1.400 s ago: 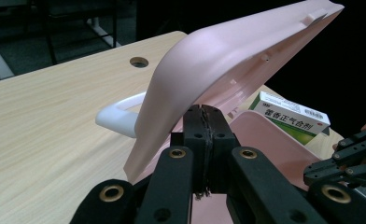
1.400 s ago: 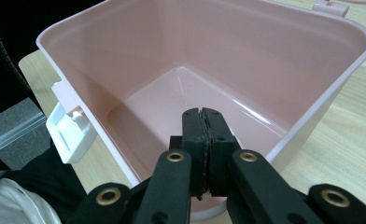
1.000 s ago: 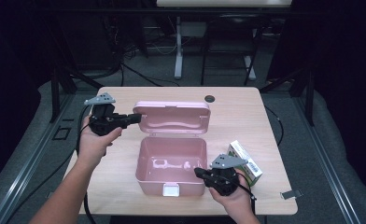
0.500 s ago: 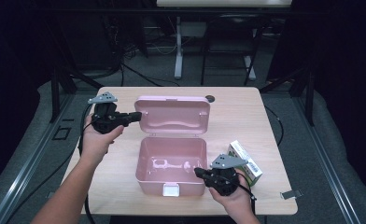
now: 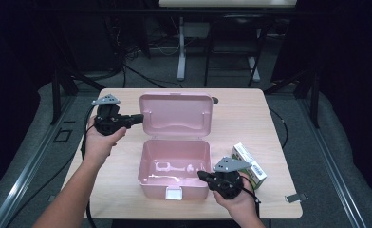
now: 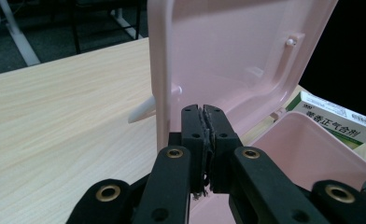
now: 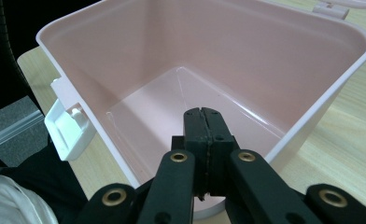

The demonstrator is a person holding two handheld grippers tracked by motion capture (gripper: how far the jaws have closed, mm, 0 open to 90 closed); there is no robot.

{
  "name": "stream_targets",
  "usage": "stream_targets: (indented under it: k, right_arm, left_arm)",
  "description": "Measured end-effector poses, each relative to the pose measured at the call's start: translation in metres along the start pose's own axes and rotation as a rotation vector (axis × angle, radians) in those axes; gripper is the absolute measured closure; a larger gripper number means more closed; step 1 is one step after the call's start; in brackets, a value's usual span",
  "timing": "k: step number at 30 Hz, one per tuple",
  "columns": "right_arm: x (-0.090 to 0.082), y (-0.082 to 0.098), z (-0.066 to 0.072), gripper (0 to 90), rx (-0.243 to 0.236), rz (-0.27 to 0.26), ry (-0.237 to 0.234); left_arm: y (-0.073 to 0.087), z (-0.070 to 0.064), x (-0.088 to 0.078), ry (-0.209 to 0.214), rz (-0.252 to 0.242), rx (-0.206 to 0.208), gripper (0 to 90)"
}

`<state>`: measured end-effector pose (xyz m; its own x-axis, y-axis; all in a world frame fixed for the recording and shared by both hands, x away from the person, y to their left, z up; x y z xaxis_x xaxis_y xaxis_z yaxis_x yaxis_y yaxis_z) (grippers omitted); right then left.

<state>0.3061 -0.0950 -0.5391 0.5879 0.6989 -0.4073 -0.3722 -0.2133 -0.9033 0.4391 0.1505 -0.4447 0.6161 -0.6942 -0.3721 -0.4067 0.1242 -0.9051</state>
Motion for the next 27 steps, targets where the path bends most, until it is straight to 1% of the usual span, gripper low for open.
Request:
stream_targets:
  k: [1, 2, 3, 6, 8, 12, 13, 14, 18, 19, 20, 21, 22, 27]
  right_arm:
    - [0.000, 0.000, 0.000, 90.0, -0.001, 0.000, -0.001]
    - [0.000, 0.000, 0.000, 90.0, -0.003, 0.000, -0.001]
    - [0.000, 0.000, 0.000, 90.0, -0.005, 0.000, 0.000]
    - [0.000, 0.000, 0.000, 90.0, -0.008, 0.000, -0.001]
    - [0.000, 0.000, 0.000, 90.0, -0.009, 0.000, -0.002]
    - [0.000, 0.000, 0.000, 90.0, -0.010, 0.000, -0.002]
    - [0.000, 0.000, 0.000, 90.0, -0.011, 0.000, -0.003]
    - [0.000, 0.000, 0.000, 90.0, -0.010, 0.000, -0.003]
    - [0.000, 0.000, 0.000, 90.0, -0.014, -0.002, 0.005]
    - [0.000, 0.000, 0.000, 90.0, -0.010, -0.005, -0.009]
    - [0.000, 0.001, 0.000, 90.0, -0.020, -0.006, 0.002]
    - [0.000, 0.000, 0.000, 90.0, -0.026, -0.009, 0.003]
    - [0.000, 0.000, 0.001, 90.0, -0.027, -0.008, 0.005]
    - [0.000, 0.000, 0.000, 90.0, -0.023, -0.008, 0.004]
  left_arm:
    - [0.002, 0.001, 0.001, 0.002, 0.001, -0.007, 87.7]
    - [0.003, 0.002, 0.001, 0.001, 0.005, -0.004, 87.7]
    - [0.005, 0.002, 0.002, 0.001, 0.005, -0.014, 87.7]
    - [0.010, 0.003, 0.003, 0.000, 0.015, -0.014, 87.4]
    - [0.012, 0.003, 0.003, 0.006, 0.011, -0.025, 87.1]
    - [0.019, 0.001, 0.005, 0.020, 0.019, -0.036, 84.7]
    - [0.020, 0.001, 0.005, 0.022, 0.017, -0.038, 84.2]
    - [0.022, 0.002, 0.005, 0.022, 0.026, -0.036, 84.1]
    - [0.028, 0.003, 0.006, 0.025, 0.022, -0.047, 83.6]
    - [0.031, 0.003, 0.005, 0.028, 0.020, -0.054, 83.3]
    - [0.032, 0.003, 0.005, 0.029, 0.020, -0.054, 83.0]
    - [0.035, 0.003, 0.005, 0.028, 0.022, -0.061, 82.6]
    - [0.036, 0.003, 0.004, 0.030, 0.019, -0.057, 82.2]
    - [0.046, 0.003, 0.002, 0.029, 0.019, -0.072, 79.7]
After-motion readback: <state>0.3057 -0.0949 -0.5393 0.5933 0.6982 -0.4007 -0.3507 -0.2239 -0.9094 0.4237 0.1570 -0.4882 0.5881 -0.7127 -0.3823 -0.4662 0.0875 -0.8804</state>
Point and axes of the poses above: each handheld gripper's, and its own axes: x roughly forward along the jaws, y roughly out of its underside, z roughly to its left, the point moved 8 cm from there along x, roughly forward along the jaws, and after that the axes turned 8 degrees about -z, right-handed, at the moved point
